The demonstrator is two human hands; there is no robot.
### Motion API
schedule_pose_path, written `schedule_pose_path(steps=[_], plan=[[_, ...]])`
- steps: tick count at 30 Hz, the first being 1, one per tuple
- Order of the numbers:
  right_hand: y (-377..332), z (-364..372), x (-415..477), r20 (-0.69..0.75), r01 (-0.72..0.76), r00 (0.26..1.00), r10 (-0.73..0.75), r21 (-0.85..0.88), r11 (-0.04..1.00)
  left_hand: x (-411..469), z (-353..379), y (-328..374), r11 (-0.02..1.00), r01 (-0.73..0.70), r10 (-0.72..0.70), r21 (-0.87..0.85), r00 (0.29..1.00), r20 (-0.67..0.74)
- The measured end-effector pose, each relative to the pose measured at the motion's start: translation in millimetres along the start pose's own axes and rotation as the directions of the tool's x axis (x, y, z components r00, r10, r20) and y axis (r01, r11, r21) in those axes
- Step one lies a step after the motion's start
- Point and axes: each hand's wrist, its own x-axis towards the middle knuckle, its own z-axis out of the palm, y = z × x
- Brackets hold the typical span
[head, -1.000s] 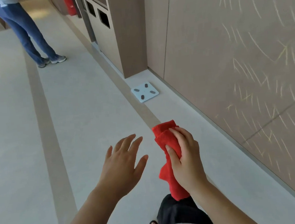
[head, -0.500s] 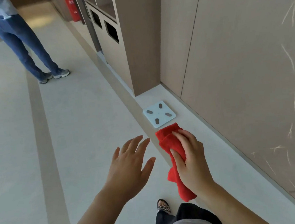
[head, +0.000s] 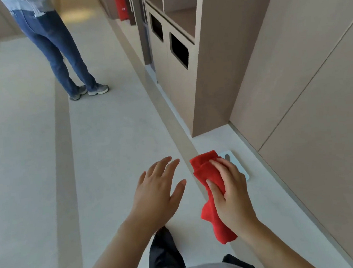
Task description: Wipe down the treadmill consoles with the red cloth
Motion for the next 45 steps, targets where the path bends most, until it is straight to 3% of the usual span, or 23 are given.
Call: schedule_pose_path(steps=[7,14,19,26,33,40,45], plan=[[-35.0,58.0,168.4,-0.09,-0.058,0.994,0.057,-0.013,0.998,159.9,-54.3,-93.1,0.993,-0.083,0.078,0.085,0.995,0.064],[-29.0,91.8,299.4,-0.17,-0.107,0.979,0.11,0.025,0.994,312.8,-68.3,-138.2,0.983,-0.172,0.163,0.066,0.979,0.121],[7.5,109.9,425.8,-0.206,-0.157,0.965,0.161,0.036,0.987,450.2,-71.6,-163.5,0.977,-0.201,0.196,0.065,0.978,0.076],[9.2,111.2,615.6,-0.17,-0.056,0.984,0.058,0.017,0.998,617.7,-114.8,-186.5,0.984,-0.162,0.164,0.07,0.986,-0.017],[10.7,124.2,725.0,-0.231,-0.062,0.971,0.062,0.005,0.998,726.3,-120.3,-205.8,0.981,-0.196,0.196,0.01,0.98,-0.04],[27.4,146.4,815.4,-0.374,-0.222,0.907,0.193,-0.037,0.974,850.6,-116.7,-228.3,0.934,-0.357,0.357,-0.009,0.933,0.043],[25.5,141.3,889.4,-0.51,-0.4,0.794,0.329,-0.032,0.916,948.1,-133.9,-235.0,0.865,-0.5,0.503,-0.046,0.86,0.085]])
